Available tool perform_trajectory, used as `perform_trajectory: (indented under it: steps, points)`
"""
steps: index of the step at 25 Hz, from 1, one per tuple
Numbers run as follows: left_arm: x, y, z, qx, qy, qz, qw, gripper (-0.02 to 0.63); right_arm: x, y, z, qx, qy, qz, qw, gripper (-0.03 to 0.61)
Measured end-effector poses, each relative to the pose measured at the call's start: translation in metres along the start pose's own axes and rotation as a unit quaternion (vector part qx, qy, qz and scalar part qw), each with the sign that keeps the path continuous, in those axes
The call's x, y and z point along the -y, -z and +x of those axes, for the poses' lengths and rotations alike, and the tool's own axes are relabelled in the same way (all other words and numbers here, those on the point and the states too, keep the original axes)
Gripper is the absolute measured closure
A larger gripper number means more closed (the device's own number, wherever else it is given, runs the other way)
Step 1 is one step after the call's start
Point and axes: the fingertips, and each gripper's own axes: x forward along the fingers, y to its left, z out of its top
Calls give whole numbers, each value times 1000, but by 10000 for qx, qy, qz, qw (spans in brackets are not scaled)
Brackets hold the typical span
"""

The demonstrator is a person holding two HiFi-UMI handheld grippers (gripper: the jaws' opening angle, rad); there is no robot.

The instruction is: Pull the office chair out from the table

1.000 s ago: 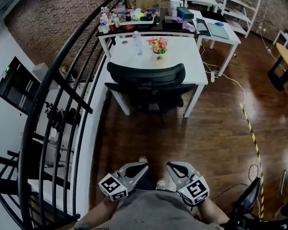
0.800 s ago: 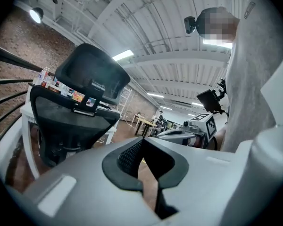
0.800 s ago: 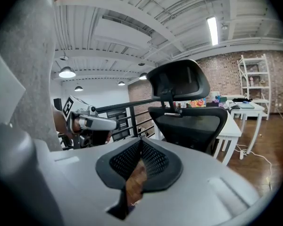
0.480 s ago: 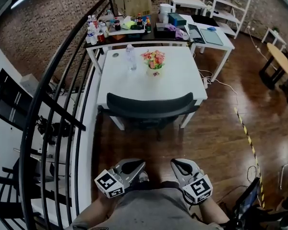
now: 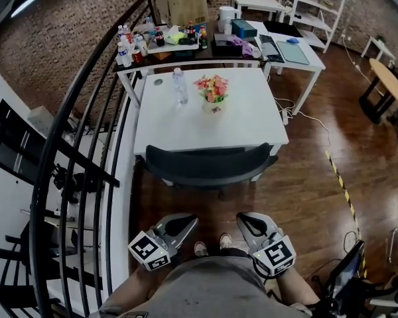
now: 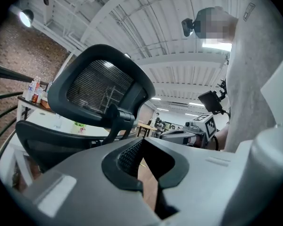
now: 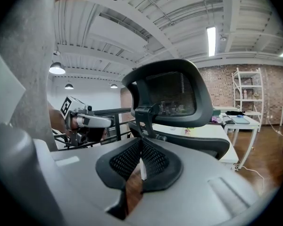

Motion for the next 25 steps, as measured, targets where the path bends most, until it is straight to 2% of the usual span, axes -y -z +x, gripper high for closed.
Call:
perform_trajectory:
  steps: [6,14,20,25]
  points:
    - [-44,-27,-9,157,-580,340,9976,611,47,-18,-2,145,227,-171,9995,571]
    - [-120,-84,-38,365,-1380,996,9847,611,139,-54,-7,424,964,-522,9931,571]
    - [-156,-109,-45,374,-1630,1340,9768,611,178,-85,-8,592,1204,-677,9886,571]
    - [-169,-117,-43,310,-1650,1513,9741,611,185,-92,0,673,1097,-705,9892,571]
